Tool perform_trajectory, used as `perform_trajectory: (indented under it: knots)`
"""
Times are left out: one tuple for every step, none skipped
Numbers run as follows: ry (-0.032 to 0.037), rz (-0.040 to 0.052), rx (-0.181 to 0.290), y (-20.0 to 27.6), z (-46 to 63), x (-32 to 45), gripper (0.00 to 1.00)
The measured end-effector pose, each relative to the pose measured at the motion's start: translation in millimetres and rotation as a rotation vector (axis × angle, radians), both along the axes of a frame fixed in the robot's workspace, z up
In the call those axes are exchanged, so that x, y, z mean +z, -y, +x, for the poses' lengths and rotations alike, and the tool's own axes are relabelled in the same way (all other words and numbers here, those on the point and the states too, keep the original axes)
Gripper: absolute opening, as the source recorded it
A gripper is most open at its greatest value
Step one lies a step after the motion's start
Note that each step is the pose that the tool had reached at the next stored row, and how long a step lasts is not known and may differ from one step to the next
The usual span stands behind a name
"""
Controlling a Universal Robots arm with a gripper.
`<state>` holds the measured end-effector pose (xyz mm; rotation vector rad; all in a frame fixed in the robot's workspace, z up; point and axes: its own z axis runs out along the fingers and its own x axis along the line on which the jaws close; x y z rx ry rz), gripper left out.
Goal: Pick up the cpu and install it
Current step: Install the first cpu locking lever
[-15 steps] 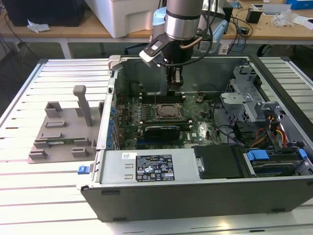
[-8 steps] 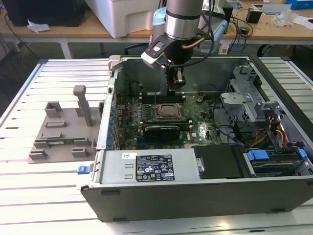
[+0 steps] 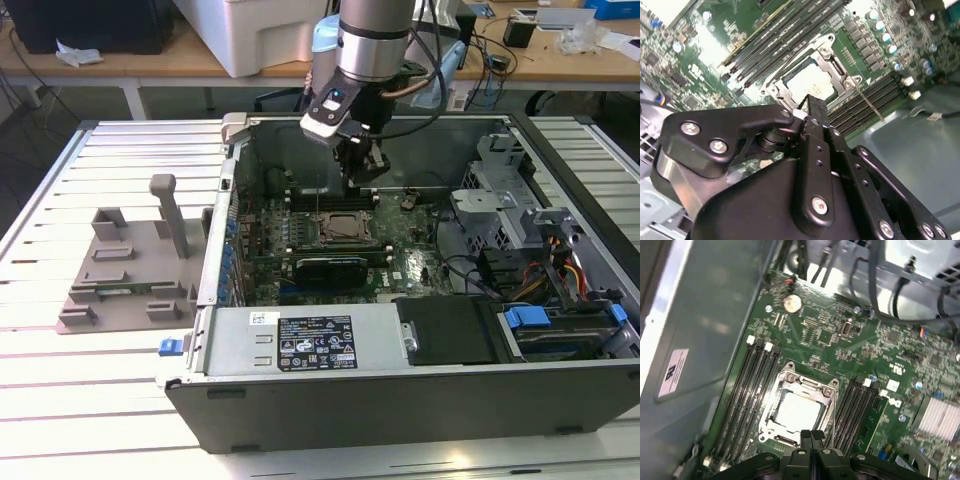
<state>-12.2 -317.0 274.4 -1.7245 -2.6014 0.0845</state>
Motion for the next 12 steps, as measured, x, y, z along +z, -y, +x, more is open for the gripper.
perform_trajectory:
  knots:
    - [0.0,0.0003,0.039,0.0,0.0,0.0,0.11]
    - [0.0,0.0009,0.072,0.0,0.0,0.0,0.11]
    - [0.0,0.0019,0.11,0.0,0.0,0.0,0.11]
    - [0.0001,0.0029,0.149,0.0,0.0,0.0,0.11]
    - [0.0001,0.0034,0.184,0.0,0.0,0.0,0.11]
    - [0.0001,0.0035,0.202,0.0,0.0,0.0,0.11]
    - [0.0,0.0035,0.227,0.0,0.0,0.0,0.11]
    - [-0.0001,0.0036,0.26,0.0,0.0,0.0,0.11]
    - [-0.0001,0.0036,0.28,0.0,0.0,0.0,0.11]
    - [-0.0001,0.0036,0.299,0.0,0.0,0.0,0.11]
    - [-0.0002,0.0037,0.334,0.0,0.0,0.0,0.11]
    - [-0.0003,0.0036,0.373,0.0,0.0,0.0,0.11]
